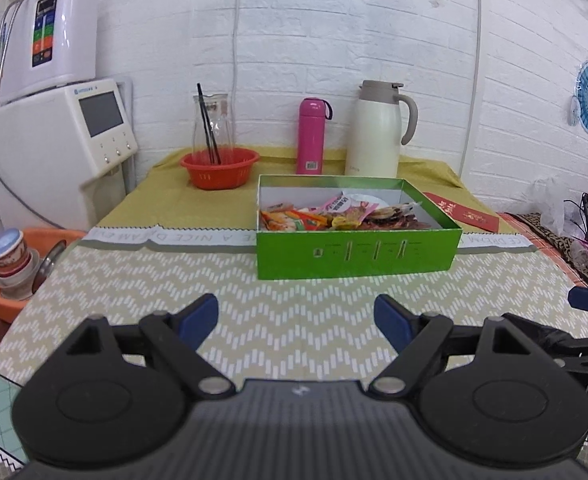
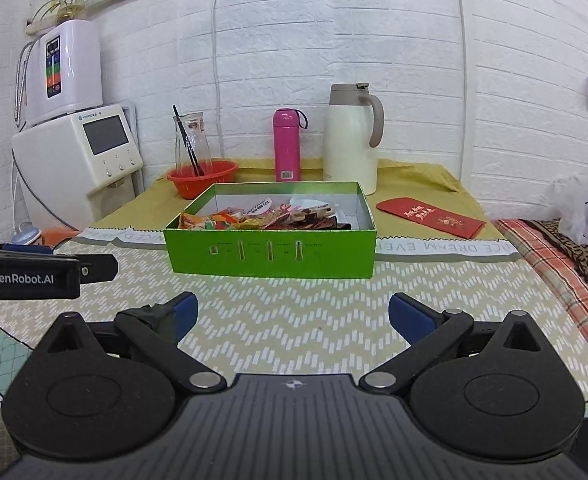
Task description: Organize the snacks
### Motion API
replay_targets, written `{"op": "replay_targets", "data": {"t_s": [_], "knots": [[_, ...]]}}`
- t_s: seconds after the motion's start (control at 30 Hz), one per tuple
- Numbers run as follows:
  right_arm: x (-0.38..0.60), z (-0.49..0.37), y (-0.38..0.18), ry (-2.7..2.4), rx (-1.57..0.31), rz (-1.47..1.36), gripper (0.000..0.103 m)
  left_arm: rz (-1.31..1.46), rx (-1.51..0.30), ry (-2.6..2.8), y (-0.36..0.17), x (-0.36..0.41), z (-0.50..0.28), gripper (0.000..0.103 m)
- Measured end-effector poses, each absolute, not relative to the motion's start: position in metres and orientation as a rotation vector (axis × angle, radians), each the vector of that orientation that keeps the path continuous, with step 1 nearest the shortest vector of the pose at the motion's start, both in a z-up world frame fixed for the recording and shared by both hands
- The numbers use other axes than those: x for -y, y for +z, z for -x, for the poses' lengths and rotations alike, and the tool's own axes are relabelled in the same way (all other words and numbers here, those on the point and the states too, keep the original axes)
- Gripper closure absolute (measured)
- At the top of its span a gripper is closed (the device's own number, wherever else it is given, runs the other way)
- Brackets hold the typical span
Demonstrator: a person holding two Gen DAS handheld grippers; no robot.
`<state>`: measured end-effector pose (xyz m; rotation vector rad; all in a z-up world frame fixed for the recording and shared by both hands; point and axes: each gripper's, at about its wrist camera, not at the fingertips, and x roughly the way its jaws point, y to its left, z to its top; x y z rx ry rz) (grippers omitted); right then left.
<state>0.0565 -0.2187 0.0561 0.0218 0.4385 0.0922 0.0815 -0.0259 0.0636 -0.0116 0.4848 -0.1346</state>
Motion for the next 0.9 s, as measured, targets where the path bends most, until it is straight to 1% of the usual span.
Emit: {"op": "replay_targets", "data": {"t_s": [0.23,0.9], "knots": [[0.219,-0.046,0.046,0.072,-0.440,-0.043,0.000,-0.007,-0.466,-0.111,0.057,0.023,-0.063,0.021],[0.213,-0.047,0.039,0.078,-0.467,-0.046,0.000,0.018,-0.482,-0.120,0.050,0.018,-0.058,0.020]]}}
